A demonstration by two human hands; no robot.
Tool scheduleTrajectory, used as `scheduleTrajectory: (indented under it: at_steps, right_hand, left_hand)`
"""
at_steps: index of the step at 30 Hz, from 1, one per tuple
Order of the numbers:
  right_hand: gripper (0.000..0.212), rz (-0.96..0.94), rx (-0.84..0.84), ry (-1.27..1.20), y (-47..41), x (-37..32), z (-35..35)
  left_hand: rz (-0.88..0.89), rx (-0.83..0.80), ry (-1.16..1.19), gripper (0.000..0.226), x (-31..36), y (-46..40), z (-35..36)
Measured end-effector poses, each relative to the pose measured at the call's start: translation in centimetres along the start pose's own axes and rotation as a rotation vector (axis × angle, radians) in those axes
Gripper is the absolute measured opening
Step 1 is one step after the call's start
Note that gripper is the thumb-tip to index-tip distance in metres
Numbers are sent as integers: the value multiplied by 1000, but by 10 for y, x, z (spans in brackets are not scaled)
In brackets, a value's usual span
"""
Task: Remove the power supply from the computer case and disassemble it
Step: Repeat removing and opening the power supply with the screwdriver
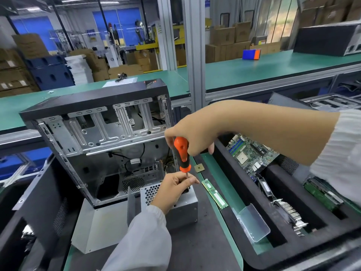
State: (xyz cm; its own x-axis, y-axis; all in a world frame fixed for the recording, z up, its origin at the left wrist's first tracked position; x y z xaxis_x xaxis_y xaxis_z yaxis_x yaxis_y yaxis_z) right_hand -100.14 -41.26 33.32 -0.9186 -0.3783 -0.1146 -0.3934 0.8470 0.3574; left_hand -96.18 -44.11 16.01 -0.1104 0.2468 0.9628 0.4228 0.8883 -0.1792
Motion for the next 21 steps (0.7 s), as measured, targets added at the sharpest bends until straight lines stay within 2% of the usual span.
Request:
scheduleTrajectory:
  at_steps: [2,5,7,8,9,11,13,15,17,18,20,21]
  right_hand:
    - [35,5,-14,-28,5,-2,2]
    - [55,25,232,156,0,-6,-4]
    - [37,-32,367,309,-4,-13,-8]
    - [18,-65,336,294,-5,-14,-6]
    - [10,-104,272,225,-5,-13,-3]
    - [33,-164,168,23,-4,-10,0]
    - [48,-165,223,-145,-1,-7,-6]
    - [56,-94,389,-98,-1,-1,-12]
    - [43,-82,545,83,3,-7,-18]
    - [34,-96,548,115,1,-10,-19]
    - [18,-125,384,3,-6,-10,-13]
    - [22,-134,289,-52,-9,-9,-8]
  left_hand:
    - [-6,-3,-4,20,0,0,1]
    - [-7,-9,-14,20,2,0,2]
    - [3,-5,-14,18,5,1,1]
    - [9,1,-9,19,6,1,0]
    - [14,8,-9,20,6,1,-1]
    - [15,19,-24,19,5,0,-3]
    - [6,19,-35,18,3,-2,-3]
    - [-6,21,-40,19,1,-1,-3]
    - [-12,24,-49,22,0,-1,-4]
    - [-11,23,-53,22,0,-1,-4]
    - [3,12,-72,23,1,-1,-2]
    - [11,7,-86,23,2,-2,-2]
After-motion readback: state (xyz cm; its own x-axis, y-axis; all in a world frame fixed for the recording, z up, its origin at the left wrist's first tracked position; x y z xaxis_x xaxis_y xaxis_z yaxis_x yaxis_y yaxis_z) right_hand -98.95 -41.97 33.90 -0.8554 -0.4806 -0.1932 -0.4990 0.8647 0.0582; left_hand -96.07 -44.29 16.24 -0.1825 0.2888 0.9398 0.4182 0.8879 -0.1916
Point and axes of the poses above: each hand's wrist, its own y-axis away from the middle knuckle, its own z-axis out of the palm, x = y × z, the point moved 10 cm from there along -y, towards the middle knuckle, and after that the axes turned 2 degrees about x, right-handed, at the moved point
